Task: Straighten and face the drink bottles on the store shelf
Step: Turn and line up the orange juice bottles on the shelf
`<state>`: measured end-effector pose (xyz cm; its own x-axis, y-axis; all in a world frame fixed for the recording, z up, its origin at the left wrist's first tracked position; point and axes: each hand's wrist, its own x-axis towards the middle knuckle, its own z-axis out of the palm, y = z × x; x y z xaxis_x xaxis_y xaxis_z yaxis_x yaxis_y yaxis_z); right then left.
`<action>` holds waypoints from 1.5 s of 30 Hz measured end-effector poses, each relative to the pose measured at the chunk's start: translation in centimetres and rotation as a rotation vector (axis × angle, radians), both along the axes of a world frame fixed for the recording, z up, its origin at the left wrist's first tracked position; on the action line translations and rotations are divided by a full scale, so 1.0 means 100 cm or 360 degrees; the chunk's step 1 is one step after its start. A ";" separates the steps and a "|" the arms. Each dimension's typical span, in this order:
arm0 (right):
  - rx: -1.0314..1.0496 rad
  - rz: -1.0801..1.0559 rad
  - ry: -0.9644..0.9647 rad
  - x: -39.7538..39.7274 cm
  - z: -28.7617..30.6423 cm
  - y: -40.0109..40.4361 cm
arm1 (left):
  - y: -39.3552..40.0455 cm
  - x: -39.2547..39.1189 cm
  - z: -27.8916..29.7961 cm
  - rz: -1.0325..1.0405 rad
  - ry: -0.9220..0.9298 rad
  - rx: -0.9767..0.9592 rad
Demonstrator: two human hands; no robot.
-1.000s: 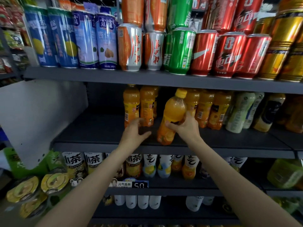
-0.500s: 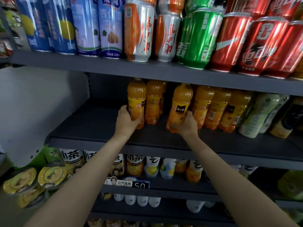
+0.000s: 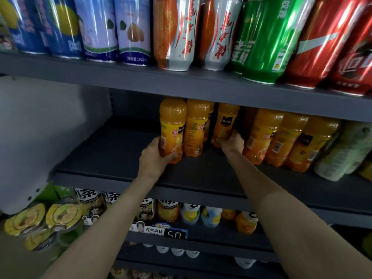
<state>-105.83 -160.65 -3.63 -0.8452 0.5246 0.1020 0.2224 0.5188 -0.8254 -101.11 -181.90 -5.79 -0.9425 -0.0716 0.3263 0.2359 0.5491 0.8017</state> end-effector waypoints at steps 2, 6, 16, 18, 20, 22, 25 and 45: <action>-0.0039 0.0005 0.0040 0.003 -0.004 0.000 | 0.000 0.002 -0.001 -0.0074 -0.0003 -0.0026; -0.0069 0.0102 0.0238 0.034 -0.017 0.005 | 0.016 0.008 -0.001 -0.0405 -0.0069 -0.0016; -0.0260 0.0515 0.0327 0.081 0.002 0.012 | 0.079 0.004 0.002 -0.0831 0.0221 -0.0357; -0.0104 0.0317 0.0350 0.078 0.002 0.009 | 0.070 0.002 0.000 -0.0595 0.0387 -0.0368; -0.0045 0.0198 0.0417 0.074 0.002 0.005 | 0.060 -0.002 -0.001 -0.0206 0.0441 -0.0144; -0.0029 0.0172 0.0423 0.067 0.001 0.001 | 0.057 -0.011 0.000 -0.0041 0.0221 0.0004; 0.0049 0.0213 0.0257 0.062 -0.008 0.001 | 0.062 -0.026 0.001 -0.0134 -0.0243 0.0086; 0.0506 -0.0189 0.0546 0.083 -0.015 0.033 | 0.083 -0.019 -0.008 -0.0068 -0.0002 0.0101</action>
<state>-97.58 -157.40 -5.09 -0.6706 0.5133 0.5355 0.0379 0.7447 -0.6664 -102.98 -173.62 -6.57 -0.9455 -0.0517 0.3215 0.2572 0.4866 0.8349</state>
